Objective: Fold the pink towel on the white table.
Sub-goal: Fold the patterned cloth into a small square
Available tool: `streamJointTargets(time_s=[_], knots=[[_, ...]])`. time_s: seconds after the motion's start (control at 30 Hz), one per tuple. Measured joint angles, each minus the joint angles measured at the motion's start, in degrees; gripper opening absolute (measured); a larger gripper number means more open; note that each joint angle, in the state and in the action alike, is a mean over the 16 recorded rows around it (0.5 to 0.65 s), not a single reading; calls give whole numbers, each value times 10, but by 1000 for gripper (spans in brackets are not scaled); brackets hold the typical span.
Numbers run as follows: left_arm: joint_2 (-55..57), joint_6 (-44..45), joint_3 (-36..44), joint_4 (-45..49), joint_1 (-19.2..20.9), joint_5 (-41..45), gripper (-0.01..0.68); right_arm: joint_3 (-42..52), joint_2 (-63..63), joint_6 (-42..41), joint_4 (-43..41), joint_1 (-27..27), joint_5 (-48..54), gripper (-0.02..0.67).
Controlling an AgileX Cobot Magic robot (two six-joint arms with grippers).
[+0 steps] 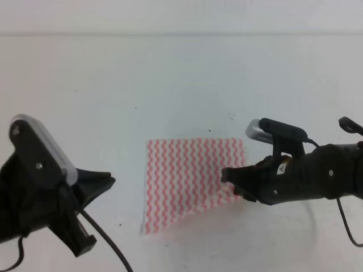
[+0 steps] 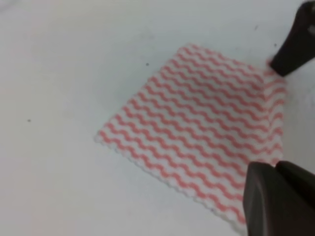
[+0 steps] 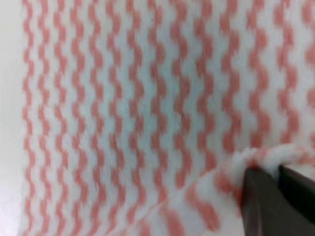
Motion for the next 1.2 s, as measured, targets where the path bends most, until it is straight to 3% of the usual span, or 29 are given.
streamJointTargets(time_s=[0.6, 0.93, 1.2], knots=[[119, 224, -14, -120, 0, 43, 34, -17, 31, 0, -14, 0, -44, -2], [171, 303, -15, -171, 0, 40, 34, -21, 34, 0, -22, 0, -66, -2], [215, 326, -16, -181, 0, 44, 111, -22, 35, 0, -27, 0, -73, -2]])
